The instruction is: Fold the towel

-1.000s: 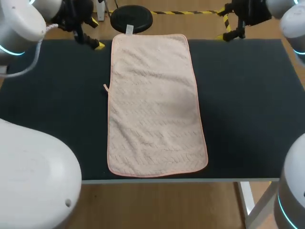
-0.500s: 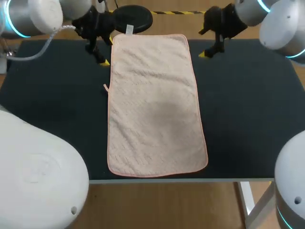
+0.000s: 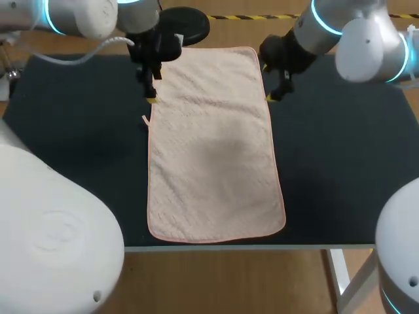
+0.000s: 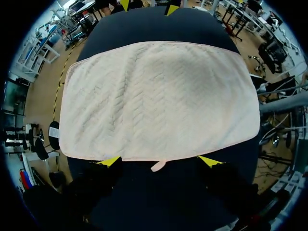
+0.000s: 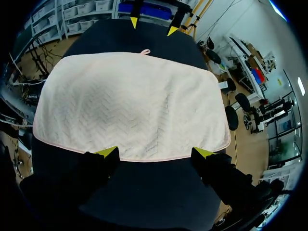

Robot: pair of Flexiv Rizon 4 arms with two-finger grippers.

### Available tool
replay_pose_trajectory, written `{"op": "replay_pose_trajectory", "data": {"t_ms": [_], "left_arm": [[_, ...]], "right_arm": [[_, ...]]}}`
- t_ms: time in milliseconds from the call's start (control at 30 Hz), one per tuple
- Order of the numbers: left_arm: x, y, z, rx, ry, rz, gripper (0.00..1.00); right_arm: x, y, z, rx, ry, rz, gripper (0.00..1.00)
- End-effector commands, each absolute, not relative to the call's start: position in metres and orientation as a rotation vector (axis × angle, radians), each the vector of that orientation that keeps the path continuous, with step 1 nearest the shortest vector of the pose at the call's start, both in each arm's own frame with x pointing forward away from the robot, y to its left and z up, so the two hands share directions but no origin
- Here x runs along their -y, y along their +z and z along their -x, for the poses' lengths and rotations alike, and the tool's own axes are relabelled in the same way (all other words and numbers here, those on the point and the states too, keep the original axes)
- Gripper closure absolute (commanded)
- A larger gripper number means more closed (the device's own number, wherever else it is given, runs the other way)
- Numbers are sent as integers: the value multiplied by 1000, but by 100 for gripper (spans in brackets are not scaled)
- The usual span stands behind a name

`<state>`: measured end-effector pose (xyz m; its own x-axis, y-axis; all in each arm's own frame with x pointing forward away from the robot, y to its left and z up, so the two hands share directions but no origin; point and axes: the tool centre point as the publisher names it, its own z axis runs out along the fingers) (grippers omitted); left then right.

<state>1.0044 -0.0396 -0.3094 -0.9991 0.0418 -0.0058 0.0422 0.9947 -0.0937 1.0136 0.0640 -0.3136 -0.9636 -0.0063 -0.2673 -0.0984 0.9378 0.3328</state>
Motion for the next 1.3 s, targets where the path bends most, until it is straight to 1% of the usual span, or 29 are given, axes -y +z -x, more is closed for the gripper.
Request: {"op": "replay_pose_trajectory", "data": {"t_ms": [33, 200, 233, 700, 833, 1000, 1300], "left_arm": [[44, -330, -1013, -3138, -154, -8, 0], [46, -343, -1013, -3127, -217, 6, 0], [46, -343, -1013, -3127, -217, 6, 0], [46, -343, -1013, -3127, -217, 6, 0], [49, -364, -1011, -3095, -273, -82, 0], [42, -400, -1019, -3120, -218, -50, 0], [36, -411, -1035, -3100, -174, -2, 0]], "right_arm": [[-72, -329, -1017, -2859, 463, 91, 0], [-75, -340, -1018, -2879, 434, 121, 0], [-74, -340, -1018, -2898, 486, 147, 0], [-74, -340, -1018, -2898, 486, 147, 0], [-75, -358, -1022, -2917, 413, 117, 0], [-80, -382, -1033, -2956, 363, 50, 0], [-85, -401, -1039, -2984, 256, 51, 0]]}}
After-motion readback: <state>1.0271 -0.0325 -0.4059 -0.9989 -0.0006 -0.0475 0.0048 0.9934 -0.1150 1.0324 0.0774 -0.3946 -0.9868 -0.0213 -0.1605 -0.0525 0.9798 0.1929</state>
